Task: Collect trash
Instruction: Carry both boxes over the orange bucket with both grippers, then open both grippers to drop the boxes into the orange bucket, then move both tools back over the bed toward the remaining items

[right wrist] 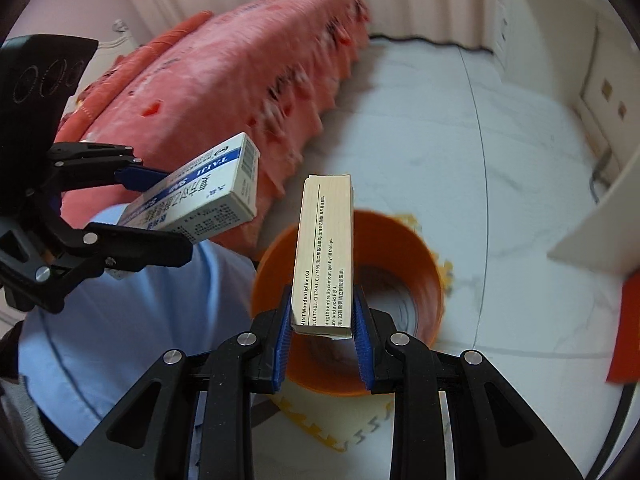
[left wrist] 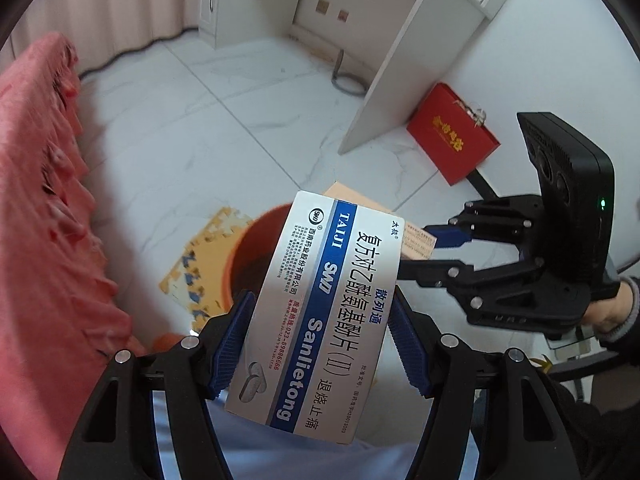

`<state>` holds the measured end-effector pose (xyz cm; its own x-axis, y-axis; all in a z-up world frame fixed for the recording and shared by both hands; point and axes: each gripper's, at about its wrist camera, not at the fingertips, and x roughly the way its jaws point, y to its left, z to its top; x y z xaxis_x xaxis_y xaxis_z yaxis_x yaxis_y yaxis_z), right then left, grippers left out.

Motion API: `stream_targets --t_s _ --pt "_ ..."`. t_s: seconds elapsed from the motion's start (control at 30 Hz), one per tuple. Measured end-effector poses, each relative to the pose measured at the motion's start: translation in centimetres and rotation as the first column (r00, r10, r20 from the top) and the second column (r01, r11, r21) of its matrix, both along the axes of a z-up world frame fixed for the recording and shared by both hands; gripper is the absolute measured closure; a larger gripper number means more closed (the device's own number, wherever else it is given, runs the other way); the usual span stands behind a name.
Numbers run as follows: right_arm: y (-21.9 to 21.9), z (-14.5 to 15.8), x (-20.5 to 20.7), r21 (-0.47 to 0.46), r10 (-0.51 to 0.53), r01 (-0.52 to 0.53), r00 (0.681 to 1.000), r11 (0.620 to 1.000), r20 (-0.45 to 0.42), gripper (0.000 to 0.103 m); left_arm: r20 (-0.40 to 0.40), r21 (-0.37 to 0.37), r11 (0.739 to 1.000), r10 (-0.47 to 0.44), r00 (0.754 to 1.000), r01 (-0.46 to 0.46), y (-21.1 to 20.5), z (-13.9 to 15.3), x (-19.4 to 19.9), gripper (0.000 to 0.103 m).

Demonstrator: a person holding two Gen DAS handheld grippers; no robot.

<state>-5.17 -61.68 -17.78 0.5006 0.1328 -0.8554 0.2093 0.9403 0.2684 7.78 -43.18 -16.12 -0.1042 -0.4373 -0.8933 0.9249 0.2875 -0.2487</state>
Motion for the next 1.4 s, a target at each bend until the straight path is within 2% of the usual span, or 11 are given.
stream_targets --t_s 0.2,0.4,0.43,0.53,0.57,0.6,0.8,1.07,1.2,1.33,1.4 --pt "-0.6 -2.4 -0.2 0.046 -0.033 0.035 0.999 0.998 -0.033 0.075 -0.027 0.046 0.999 -0.026 0.999 0.027 -1.3 -2.1 -0.2 0.036" --pt "-1.0 -3.3 0.2 0.060 -0.049 0.051 0.998 0.997 -0.039 0.074 -0.031 0.063 0.998 -0.015 0.999 0.017 -2.0 -2.6 0.2 0.036" --pt "-1.1 -3.4 0.3 0.059 -0.053 0.056 0.998 0.997 -0.041 0.073 -0.027 0.064 0.998 -0.011 1.000 0.013 -2.1 -2.5 0.2 0.033" --pt "-1.2 -3.7 0.5 0.045 -0.076 0.078 0.996 0.996 -0.046 0.067 -0.011 0.073 0.997 0.003 1.000 -0.002 -2.5 -2.7 0.1 0.023" --pt "-1.3 -3.8 0.5 0.042 -0.083 0.085 0.995 0.996 -0.048 0.058 -0.010 0.076 0.997 0.008 1.000 -0.007 -2.6 -2.8 0.1 0.021" --pt "-1.2 -3.8 0.5 0.035 -0.088 0.090 0.995 0.995 -0.050 0.054 -0.007 0.079 0.997 0.011 1.000 -0.011 -2.6 -2.9 0.1 0.019" --pt "-0.8 -3.6 0.6 0.035 -0.076 0.078 0.996 0.996 -0.049 0.054 -0.010 0.069 0.997 0.023 1.000 -0.022 -1.9 -2.3 0.2 0.019" --pt "0.7 -0.5 1.0 0.028 -0.043 0.043 0.999 0.999 0.004 0.054 0.045 0.047 0.997 0.063 0.997 -0.065 0.9 0.1 0.4 0.019" --pt "2.3 1.9 1.6 0.035 -0.010 0.008 0.998 0.999 0.055 0.042 0.074 0.014 0.992 0.121 0.990 -0.122 3.8 2.2 0.8 0.017" --pt "5.0 4.9 2.7 0.042 0.055 -0.060 0.992 0.997 0.118 0.038 0.156 -0.004 0.981 0.191 0.969 -0.193 7.6 4.6 0.9 0.012" --pt "6.6 6.3 3.3 0.038 0.091 -0.098 0.985 0.995 0.147 0.029 0.183 -0.018 0.974 0.226 0.957 -0.227 9.6 5.8 0.8 0.012"
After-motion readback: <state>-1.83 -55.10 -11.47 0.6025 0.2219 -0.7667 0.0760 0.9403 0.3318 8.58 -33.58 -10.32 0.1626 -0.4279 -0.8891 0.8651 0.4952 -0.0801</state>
